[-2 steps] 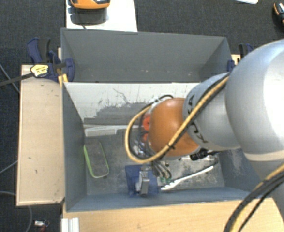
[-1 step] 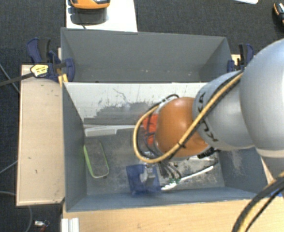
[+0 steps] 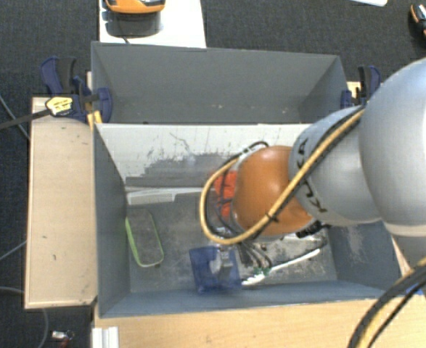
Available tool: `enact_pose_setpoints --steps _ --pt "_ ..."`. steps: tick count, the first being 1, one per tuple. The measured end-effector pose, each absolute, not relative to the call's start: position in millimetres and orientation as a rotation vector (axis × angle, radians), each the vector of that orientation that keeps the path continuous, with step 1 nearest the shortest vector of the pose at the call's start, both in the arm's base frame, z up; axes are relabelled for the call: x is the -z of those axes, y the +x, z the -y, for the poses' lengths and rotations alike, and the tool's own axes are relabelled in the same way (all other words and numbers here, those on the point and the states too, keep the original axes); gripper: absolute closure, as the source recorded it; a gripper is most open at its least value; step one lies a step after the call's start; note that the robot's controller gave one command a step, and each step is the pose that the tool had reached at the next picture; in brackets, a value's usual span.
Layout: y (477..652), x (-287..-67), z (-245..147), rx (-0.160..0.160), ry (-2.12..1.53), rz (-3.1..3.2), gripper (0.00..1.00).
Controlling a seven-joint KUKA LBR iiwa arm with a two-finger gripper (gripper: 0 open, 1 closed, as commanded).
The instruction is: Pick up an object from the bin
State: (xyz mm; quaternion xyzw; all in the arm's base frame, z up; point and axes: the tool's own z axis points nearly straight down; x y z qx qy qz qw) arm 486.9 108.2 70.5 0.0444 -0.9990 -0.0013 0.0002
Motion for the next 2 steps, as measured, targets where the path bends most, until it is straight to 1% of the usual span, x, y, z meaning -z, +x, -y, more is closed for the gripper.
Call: enact_pose_setpoints --steps 2 --pt "487.6 -70.6 -102.1 0.004 0.187 3.135 1.0"
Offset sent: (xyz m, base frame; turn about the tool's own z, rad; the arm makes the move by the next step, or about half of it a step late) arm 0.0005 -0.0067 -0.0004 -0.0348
